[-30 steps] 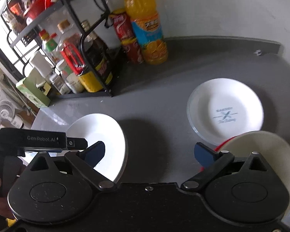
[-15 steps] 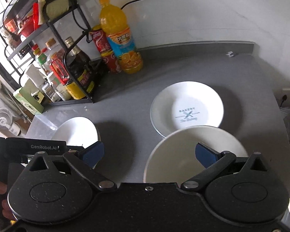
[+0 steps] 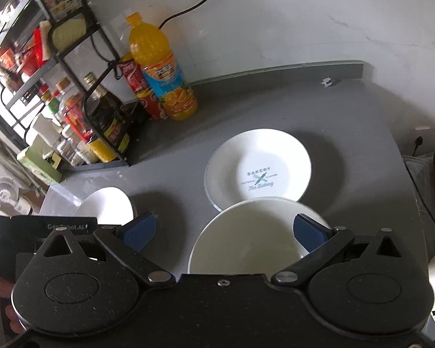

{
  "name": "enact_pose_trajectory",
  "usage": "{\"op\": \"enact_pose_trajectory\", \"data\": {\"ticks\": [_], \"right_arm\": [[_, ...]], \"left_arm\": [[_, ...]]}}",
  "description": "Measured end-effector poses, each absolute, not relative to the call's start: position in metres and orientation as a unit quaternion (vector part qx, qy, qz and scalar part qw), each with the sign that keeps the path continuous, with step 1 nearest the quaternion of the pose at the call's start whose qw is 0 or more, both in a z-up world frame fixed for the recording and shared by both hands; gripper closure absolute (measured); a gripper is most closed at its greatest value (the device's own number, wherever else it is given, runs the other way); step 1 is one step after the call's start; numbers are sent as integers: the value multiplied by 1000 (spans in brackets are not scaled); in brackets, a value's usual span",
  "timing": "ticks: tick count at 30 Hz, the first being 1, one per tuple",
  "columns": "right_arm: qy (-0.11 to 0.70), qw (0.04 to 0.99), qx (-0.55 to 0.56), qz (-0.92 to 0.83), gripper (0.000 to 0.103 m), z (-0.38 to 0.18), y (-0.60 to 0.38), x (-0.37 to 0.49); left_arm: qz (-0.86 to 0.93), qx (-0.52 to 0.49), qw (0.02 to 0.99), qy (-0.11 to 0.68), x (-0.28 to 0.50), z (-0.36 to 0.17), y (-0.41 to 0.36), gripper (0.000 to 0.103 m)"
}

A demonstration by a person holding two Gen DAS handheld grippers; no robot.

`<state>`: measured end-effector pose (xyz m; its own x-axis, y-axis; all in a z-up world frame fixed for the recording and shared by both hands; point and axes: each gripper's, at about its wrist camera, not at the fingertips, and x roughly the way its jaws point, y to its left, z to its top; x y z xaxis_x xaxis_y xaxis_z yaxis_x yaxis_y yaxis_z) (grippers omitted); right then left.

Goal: Organize plates and bowls
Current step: 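Move both grippers toward the white plate printed 'BAKERY', then grasp the rim of the 'BAKERY' plate with both grippers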

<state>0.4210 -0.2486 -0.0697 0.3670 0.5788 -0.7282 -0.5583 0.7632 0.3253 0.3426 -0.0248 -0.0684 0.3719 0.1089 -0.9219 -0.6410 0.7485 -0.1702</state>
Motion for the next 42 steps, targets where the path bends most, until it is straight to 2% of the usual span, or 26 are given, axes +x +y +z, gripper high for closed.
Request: {"op": "enact_pose_trajectory", "data": {"ticks": [21, 28, 30, 33, 35, 38, 42], "right_arm": [[475, 829, 37, 293, 2, -93, -250, 497], [508, 816, 58, 271, 14, -116, -251, 524], [513, 815, 58, 263, 15, -123, -252, 532], [529, 807, 66, 254, 25, -135, -254, 545], [540, 801, 71, 248, 31, -144, -256, 553], [558, 788, 85, 246, 34, -156, -258, 565], [581, 770, 93, 246, 43, -171, -259, 580]], "left_arm": [[196, -262, 791, 516, 419, -87, -27, 26], [194, -284, 785, 516, 437, -104, -19, 28], [185, -292, 785, 515, 443, -110, -18, 29], [176, -294, 785, 516, 453, -118, -20, 31], [175, -298, 781, 520, 459, -125, -19, 37], [174, -307, 776, 523, 470, -137, -15, 46], [172, -328, 760, 535, 482, -155, -6, 55]]}}
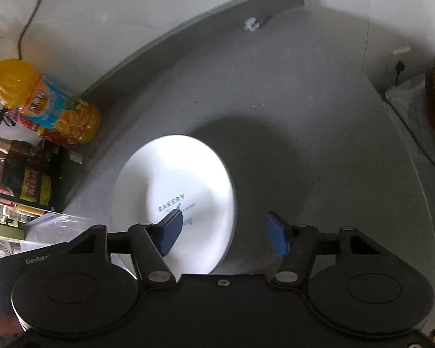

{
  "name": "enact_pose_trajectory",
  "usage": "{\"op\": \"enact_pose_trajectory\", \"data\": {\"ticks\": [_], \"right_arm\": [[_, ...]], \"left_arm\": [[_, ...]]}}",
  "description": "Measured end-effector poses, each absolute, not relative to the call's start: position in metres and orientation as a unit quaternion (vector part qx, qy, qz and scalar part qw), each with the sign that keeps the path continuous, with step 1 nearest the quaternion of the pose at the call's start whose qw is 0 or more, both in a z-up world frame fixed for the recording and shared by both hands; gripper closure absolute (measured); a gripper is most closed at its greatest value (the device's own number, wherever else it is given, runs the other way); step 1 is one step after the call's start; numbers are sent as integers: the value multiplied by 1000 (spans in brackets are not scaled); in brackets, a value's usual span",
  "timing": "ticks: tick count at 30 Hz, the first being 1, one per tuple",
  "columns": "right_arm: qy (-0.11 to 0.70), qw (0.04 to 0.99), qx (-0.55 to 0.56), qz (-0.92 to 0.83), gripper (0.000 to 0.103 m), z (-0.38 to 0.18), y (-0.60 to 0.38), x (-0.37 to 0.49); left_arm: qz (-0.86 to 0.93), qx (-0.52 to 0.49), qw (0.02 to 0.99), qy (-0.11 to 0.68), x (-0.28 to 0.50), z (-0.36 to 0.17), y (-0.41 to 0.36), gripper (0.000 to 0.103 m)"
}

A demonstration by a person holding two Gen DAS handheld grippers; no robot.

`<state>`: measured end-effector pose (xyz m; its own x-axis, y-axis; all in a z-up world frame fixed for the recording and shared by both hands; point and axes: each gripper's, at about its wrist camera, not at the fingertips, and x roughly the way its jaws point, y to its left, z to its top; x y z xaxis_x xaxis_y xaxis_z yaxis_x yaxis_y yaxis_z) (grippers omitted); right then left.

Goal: Organize plates and bowls
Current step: 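Grasp the rim of the 'BAKERY' plate with both grippers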

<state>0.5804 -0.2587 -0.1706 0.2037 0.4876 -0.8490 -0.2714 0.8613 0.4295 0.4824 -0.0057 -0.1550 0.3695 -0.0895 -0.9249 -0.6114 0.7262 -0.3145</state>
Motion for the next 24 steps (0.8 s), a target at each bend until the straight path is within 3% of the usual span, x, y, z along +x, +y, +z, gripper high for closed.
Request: {"op": "enact_pose_trajectory", "data": {"ticks": [5, 15, 21, 23, 24], "right_arm": [[604, 749, 96, 255, 58, -188, -257, 597], [639, 713, 100, 271, 69, -215, -251, 612], [651, 694, 122, 283, 86, -226, -251, 615], [651, 688, 130, 294, 95, -228, -249, 615], [649, 689, 129, 295, 95, -227, -249, 615]], "left_arm": [[172, -347, 745, 544, 494, -173, 2, 71], [163, -362, 736, 549, 504, -186, 3, 79], [152, -384, 735, 537, 507, -191, 6, 92], [145, -390, 738, 531, 506, -193, 6, 93], [143, -395, 738, 529, 504, -194, 7, 93]]}}
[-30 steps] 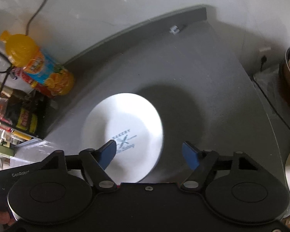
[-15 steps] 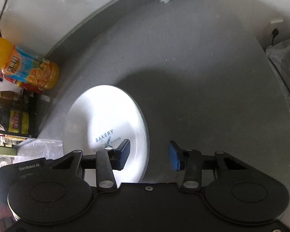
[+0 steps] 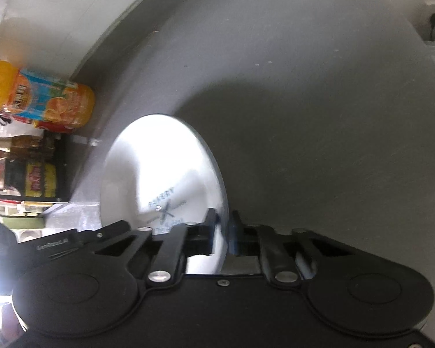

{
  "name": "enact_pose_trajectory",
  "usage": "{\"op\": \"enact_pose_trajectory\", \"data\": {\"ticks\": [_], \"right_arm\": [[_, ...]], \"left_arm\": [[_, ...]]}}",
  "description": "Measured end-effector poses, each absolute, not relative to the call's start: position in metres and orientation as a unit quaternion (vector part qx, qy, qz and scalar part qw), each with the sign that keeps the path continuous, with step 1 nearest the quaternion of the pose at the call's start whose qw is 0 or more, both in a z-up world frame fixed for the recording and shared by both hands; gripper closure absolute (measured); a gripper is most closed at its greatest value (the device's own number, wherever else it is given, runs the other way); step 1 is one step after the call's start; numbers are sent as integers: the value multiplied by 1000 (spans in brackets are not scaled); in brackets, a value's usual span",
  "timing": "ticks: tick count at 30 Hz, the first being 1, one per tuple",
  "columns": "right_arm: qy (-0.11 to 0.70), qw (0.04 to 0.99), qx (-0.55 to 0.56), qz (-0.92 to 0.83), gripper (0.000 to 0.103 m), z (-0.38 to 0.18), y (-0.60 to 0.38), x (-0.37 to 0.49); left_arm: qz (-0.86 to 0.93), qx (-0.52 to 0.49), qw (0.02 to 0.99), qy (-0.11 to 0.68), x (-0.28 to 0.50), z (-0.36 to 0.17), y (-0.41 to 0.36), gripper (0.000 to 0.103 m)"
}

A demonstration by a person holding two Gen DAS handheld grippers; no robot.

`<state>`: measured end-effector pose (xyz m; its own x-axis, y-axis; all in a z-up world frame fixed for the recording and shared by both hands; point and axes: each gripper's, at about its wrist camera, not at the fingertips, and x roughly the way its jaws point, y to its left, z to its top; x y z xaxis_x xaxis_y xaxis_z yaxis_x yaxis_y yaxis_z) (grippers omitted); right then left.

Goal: Organize plates and bowls
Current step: 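Grasp the rim of the 'BAKERY' plate with both grippers, then lift the 'BAKERY' plate with both grippers and carry it over the plate stack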

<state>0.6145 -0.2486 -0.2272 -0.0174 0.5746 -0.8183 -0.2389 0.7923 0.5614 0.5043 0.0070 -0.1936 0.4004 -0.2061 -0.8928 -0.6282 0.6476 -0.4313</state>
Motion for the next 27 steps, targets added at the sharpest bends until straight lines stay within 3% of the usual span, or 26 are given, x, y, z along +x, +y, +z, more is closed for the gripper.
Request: {"op": "enact_pose_trajectory", "data": {"ticks": [27], "right_arm": [[539, 759, 54, 361, 94, -152, -241, 586]], "left_arm": [[126, -394, 779, 471, 480, -137, 20, 96]]}}
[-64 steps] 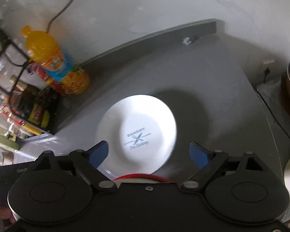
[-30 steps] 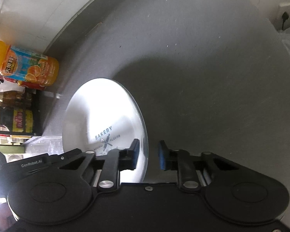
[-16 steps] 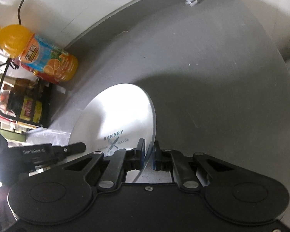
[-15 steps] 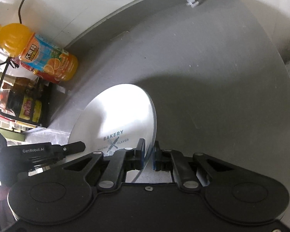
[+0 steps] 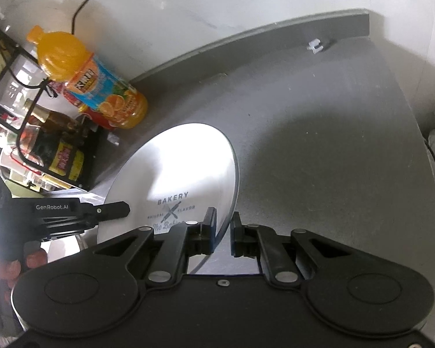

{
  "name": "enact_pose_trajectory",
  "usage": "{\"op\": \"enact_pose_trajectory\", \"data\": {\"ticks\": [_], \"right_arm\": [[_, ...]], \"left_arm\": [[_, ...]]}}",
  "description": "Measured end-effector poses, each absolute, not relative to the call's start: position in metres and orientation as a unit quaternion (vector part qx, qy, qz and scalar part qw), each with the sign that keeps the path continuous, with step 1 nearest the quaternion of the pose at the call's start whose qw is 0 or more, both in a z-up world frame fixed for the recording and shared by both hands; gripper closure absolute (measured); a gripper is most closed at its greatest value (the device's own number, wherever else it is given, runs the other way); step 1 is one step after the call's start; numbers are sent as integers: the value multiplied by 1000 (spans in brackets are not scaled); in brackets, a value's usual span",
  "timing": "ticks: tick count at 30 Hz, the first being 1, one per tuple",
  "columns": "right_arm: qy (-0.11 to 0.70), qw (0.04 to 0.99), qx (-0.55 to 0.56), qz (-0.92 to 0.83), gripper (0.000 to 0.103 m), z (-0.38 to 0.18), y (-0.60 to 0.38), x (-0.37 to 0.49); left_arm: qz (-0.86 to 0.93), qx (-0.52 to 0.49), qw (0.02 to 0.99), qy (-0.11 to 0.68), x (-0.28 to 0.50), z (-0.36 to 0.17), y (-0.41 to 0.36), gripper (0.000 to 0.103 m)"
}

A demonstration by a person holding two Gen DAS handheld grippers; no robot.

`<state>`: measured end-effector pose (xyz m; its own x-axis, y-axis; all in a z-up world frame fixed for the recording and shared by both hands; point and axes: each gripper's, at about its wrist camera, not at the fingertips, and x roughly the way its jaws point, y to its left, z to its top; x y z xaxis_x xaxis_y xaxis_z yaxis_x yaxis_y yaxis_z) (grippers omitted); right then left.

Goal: Organize plates and bowls
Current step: 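Lift the 'BAKERY' plate with both grippers and carry it over the plate stack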

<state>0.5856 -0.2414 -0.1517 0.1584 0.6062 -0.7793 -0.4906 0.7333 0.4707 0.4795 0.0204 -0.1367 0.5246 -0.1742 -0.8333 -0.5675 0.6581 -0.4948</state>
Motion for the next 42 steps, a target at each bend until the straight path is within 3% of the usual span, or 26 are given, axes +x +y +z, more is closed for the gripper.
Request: {"op": "enact_pose_trajectory", "data": {"ticks": [23, 42], "right_arm": [[499, 772, 47, 392, 94, -112, -254, 530], [496, 756, 26, 427, 93, -109, -197, 504]], "left_arm": [[141, -382, 806, 431, 424, -101, -2, 96], [172, -402, 798, 415, 384, -93, 48, 96]]}}
